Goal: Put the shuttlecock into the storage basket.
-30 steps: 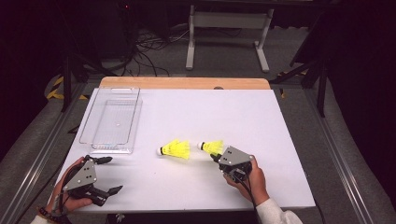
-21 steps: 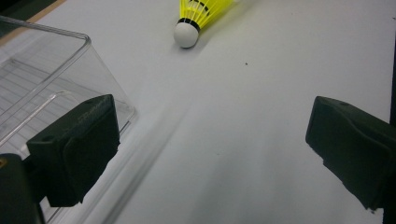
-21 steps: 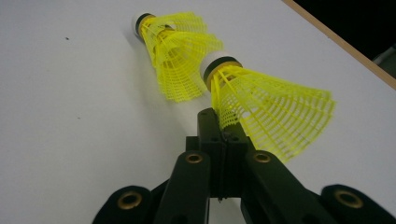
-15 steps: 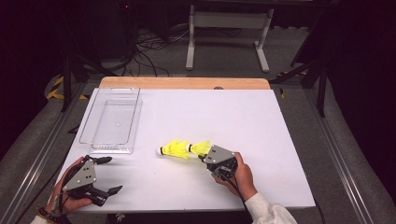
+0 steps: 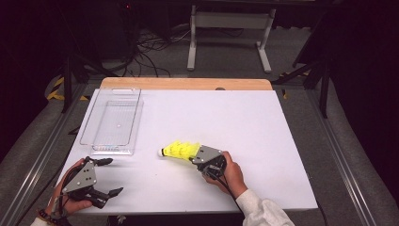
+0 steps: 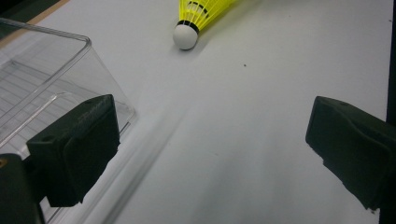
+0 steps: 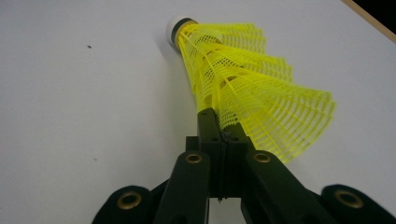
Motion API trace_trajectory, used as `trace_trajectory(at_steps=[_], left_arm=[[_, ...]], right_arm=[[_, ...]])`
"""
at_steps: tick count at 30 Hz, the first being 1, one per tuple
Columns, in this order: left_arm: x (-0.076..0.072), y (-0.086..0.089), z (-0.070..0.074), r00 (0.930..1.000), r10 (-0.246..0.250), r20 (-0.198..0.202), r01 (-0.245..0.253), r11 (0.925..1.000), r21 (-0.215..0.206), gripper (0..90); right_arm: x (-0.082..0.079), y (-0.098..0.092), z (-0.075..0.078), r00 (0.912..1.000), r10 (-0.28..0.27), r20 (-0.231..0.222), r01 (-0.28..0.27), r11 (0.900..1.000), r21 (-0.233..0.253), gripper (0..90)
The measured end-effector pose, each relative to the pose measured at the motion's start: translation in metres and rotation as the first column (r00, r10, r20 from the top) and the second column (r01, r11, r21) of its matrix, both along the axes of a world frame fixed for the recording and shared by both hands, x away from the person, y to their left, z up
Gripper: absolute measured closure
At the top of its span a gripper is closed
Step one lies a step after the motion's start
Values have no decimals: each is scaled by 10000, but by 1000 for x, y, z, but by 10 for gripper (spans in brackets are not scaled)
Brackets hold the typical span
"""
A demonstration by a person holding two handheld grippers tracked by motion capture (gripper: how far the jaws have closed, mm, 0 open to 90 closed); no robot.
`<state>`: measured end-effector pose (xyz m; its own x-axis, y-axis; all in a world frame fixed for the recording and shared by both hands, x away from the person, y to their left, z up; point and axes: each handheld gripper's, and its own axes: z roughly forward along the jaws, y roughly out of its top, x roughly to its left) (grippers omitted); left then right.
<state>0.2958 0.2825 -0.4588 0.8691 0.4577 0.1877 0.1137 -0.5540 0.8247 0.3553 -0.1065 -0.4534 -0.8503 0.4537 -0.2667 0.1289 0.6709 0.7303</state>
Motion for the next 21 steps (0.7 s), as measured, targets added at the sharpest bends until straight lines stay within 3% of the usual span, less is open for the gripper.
trace_trajectory(at_steps=[13, 21], left_arm=[[1, -1, -1, 10000, -74, -64, 74, 10000, 44, 39], [1, -1, -1, 10000, -69, -59, 70, 9999, 90, 44]], right_arm=[[5, 7, -7, 9995, 244, -207, -242, 9997, 98, 900], [7, 7, -13, 9968, 427, -674, -425, 9991, 40, 855]])
